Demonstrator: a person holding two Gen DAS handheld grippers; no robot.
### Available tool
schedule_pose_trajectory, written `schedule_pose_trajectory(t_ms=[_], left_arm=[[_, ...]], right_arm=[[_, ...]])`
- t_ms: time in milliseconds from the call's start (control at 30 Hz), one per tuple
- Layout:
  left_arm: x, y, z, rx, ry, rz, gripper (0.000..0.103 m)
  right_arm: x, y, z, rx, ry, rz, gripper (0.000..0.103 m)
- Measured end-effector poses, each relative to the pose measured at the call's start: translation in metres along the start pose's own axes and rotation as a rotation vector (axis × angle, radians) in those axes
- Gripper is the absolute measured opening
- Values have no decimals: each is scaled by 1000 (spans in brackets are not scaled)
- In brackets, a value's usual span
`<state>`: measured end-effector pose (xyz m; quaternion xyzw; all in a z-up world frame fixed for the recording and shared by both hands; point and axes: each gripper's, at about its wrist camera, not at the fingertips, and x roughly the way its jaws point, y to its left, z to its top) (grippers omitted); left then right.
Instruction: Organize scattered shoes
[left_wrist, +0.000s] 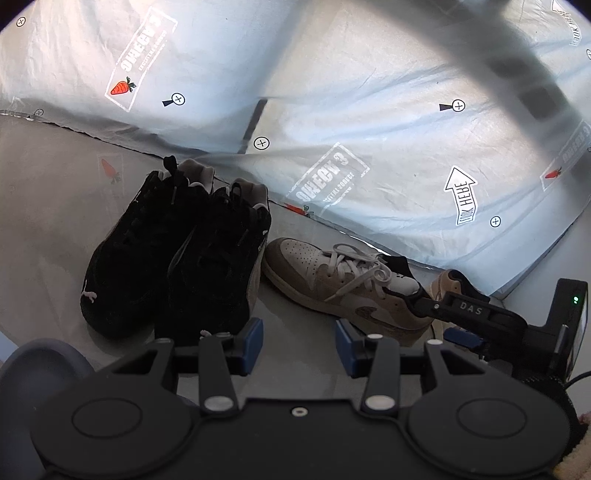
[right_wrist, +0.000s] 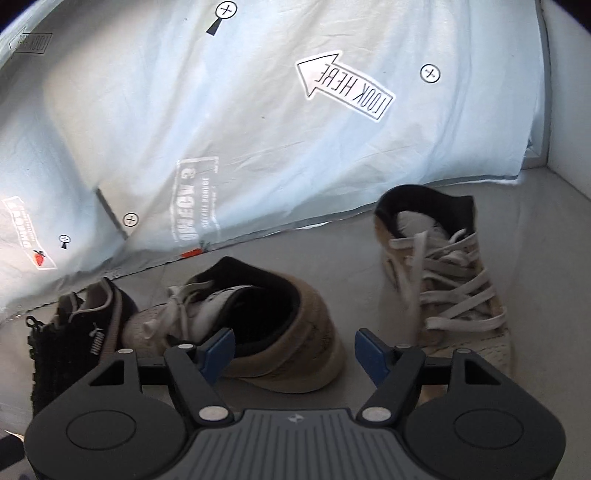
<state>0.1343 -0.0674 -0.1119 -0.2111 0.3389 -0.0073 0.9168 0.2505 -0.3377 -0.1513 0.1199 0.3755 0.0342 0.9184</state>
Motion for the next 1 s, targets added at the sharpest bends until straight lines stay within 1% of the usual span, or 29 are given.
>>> schedule_pose_trajectory(t_ms=[67, 100, 167, 200, 233, 300, 400, 467, 533, 567, 633, 667, 700, 733, 800, 833, 867, 933, 1000], left_arm=[[-2, 0, 0, 22, -5, 11, 44], [-2, 1, -1, 25, -5, 16, 44], [-1, 2, 0, 27, -3, 23, 44], [0, 3, 0, 26, 0, 25, 44], [1, 3, 0, 25, 3, 27, 44], [4, 4, 0, 23, 8, 32, 44], [8, 6, 1, 20, 17, 40, 44], [10, 7, 1, 18, 23, 44, 44], [13, 7, 2, 16, 28, 49, 44], [14, 8, 2, 13, 31, 51, 44], [16, 10, 2, 6, 35, 54, 44], [17, 11, 2, 3, 37, 56, 44], [18, 12, 2, -1, 40, 58, 44], [19, 13, 2, -4, 42, 60, 44], [21, 15, 2, -11, 46, 63, 44], [22, 14, 2, -13, 50, 60, 44], [24, 14, 2, -15, 53, 58, 44], [25, 12, 2, -12, 55, 50, 44], [25, 9, 2, 1, 51, 39, 44]], right_arm=[[5, -3, 1, 76, 5, -1, 73], [8, -8, 4, 136, 21, 3, 73], [15, -17, 8, 186, 55, 3, 73], [18, -21, 11, 191, 72, -7, 73], [19, -22, 14, 168, 77, -40, 71], [20, -23, 17, 122, 60, -110, 70], [34, -35, 30, 89, 74, -158, 69], [44, -39, 38, 40, 71, -179, 64], [60, -31, 44, -64, 58, -205, 58], [65, -29, 45, -85, 53, -205, 57], [73, -32, 50, -76, 39, -159, 57], [78, -35, 53, -51, 39, -126, 58], [78, -41, 54, 0, 38, -90, 58], [71, -43, 52, 36, 13, -70, 59], [49, -41, 42, 69, -68, -61, 69], [40, -39, 35, 79, -99, -61, 83], [32, -37, 28, 89, -122, -60, 91], [17, -29, 8, 103, -156, -40, 93], [14, -17, -12, 87, -142, 5, 95]])
